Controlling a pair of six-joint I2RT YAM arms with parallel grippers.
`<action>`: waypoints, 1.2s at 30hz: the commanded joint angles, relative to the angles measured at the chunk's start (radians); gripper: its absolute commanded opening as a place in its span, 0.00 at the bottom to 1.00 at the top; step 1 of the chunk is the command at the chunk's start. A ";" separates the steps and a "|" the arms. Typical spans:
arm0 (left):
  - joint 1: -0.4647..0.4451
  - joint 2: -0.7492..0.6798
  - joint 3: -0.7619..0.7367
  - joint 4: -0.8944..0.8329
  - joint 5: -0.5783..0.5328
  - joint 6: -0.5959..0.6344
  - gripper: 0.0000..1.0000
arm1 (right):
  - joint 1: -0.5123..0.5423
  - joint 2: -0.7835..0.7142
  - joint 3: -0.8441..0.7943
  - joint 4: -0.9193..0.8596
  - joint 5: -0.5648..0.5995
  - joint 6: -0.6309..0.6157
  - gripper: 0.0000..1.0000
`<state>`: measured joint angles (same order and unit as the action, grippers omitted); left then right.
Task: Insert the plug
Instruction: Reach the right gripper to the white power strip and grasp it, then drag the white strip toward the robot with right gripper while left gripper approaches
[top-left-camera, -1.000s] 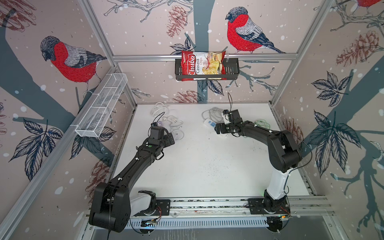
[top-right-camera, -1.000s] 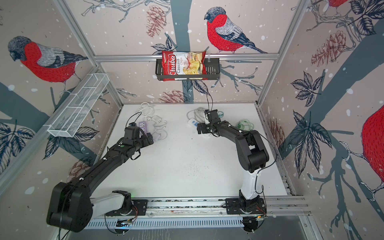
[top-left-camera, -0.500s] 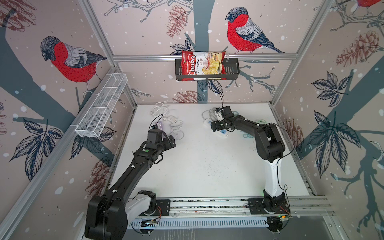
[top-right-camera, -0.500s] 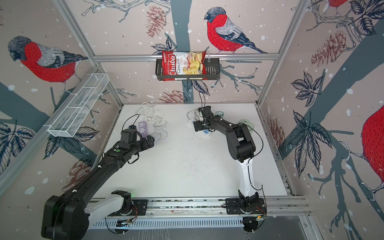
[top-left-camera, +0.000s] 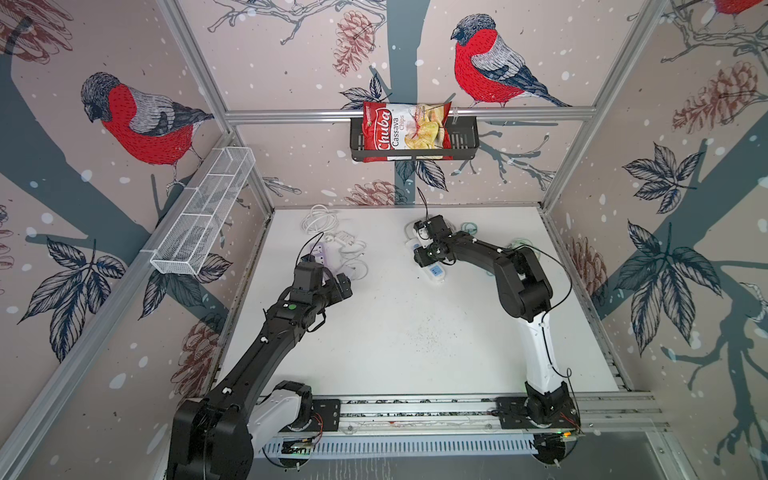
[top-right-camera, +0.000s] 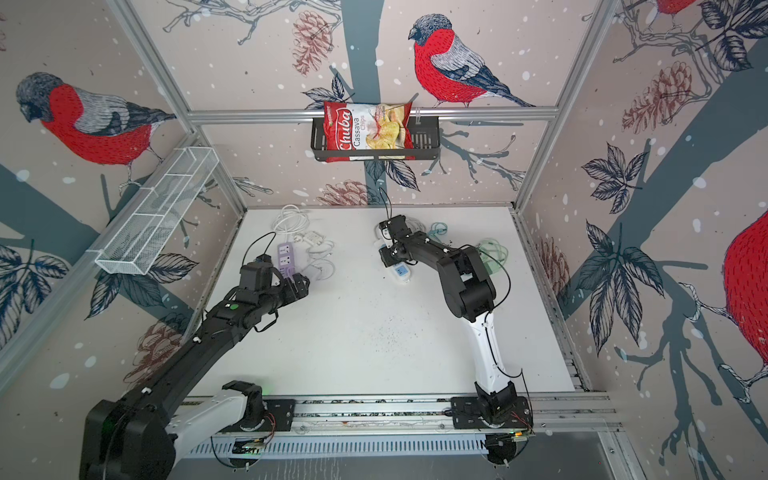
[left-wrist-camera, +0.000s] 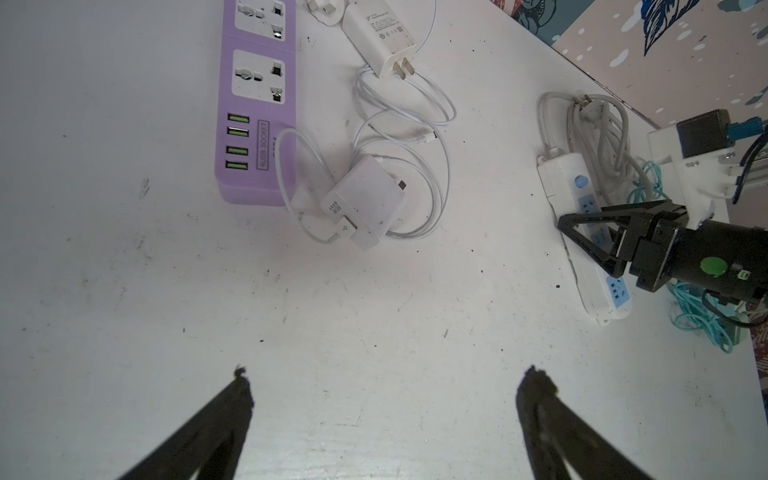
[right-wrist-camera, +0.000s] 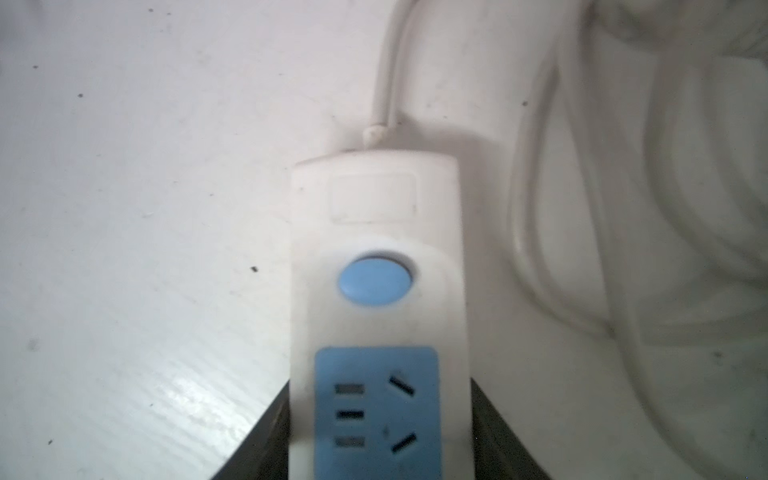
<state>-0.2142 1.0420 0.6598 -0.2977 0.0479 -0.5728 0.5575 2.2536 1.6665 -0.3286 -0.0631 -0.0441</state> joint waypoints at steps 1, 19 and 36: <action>0.000 -0.005 0.018 -0.035 -0.022 -0.029 0.98 | 0.031 -0.018 -0.032 -0.045 0.018 -0.013 0.46; -0.001 -0.112 -0.026 -0.091 0.017 -0.078 0.98 | 0.365 -0.396 -0.602 0.020 0.050 0.057 0.49; -0.224 0.122 0.046 -0.015 -0.001 -0.102 0.98 | 0.312 -0.785 -0.891 0.168 0.094 0.223 0.87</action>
<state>-0.4168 1.1351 0.6918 -0.3653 0.0738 -0.6571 0.8684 1.5105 0.8211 -0.1852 0.0109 0.1299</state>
